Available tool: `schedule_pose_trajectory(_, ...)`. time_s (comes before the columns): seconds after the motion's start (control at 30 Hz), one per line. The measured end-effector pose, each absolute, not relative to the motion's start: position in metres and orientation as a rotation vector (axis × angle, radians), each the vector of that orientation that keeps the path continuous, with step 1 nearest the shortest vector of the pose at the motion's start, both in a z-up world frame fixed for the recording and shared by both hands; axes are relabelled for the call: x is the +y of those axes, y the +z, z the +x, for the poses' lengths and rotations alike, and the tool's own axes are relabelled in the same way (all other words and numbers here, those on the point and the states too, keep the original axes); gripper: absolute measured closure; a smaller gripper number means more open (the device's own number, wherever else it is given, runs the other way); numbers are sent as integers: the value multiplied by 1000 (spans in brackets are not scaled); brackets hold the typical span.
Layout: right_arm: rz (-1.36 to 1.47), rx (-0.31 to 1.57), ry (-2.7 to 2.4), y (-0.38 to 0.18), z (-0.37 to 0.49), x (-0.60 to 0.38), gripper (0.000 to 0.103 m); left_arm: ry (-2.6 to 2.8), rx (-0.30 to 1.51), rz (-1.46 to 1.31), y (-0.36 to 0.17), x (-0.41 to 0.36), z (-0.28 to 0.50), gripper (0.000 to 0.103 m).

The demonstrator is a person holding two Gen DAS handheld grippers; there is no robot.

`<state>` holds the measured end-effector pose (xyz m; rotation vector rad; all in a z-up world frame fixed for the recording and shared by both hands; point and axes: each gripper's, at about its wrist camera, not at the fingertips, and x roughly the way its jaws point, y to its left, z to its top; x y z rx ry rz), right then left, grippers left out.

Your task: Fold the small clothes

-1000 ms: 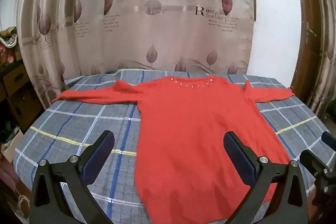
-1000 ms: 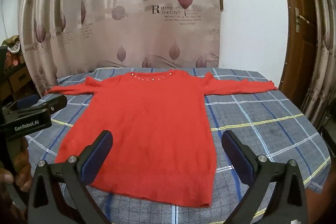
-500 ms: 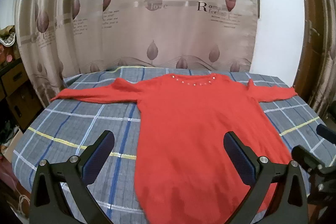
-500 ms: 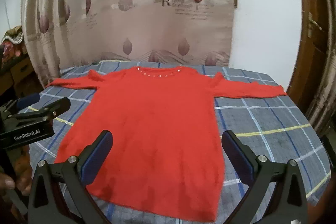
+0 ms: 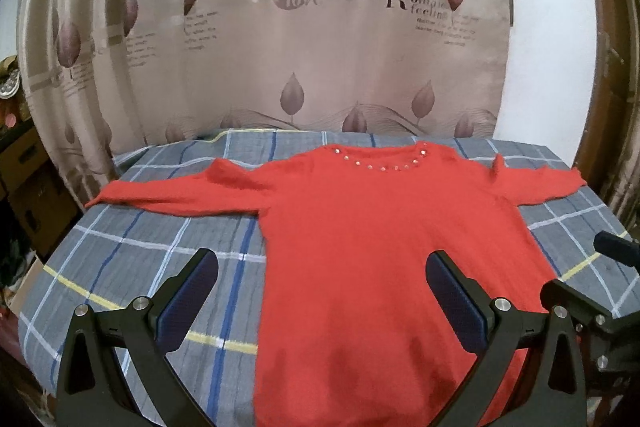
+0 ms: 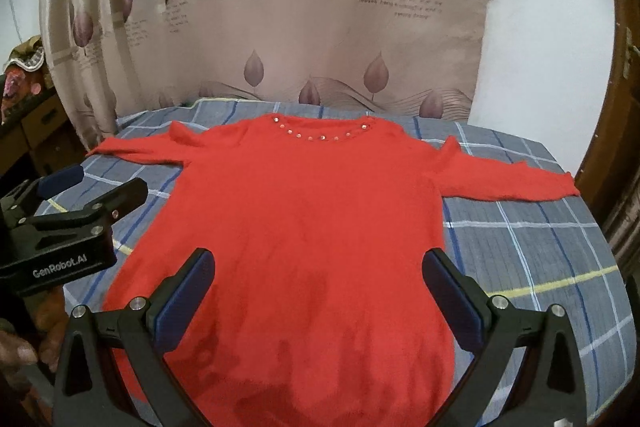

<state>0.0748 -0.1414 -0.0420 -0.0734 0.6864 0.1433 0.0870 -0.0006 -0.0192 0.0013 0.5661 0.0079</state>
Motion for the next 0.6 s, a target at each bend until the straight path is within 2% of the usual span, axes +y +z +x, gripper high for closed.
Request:
schedule_pose_trajectory(0.27,-5,727,188,-53,129,-164,0,20,601,19,-33,-9,135,0)
schedule_pose_trajectory(0.6,160,801,80,-78,179,-237,3,40,671,24,-63,-17,179,0)
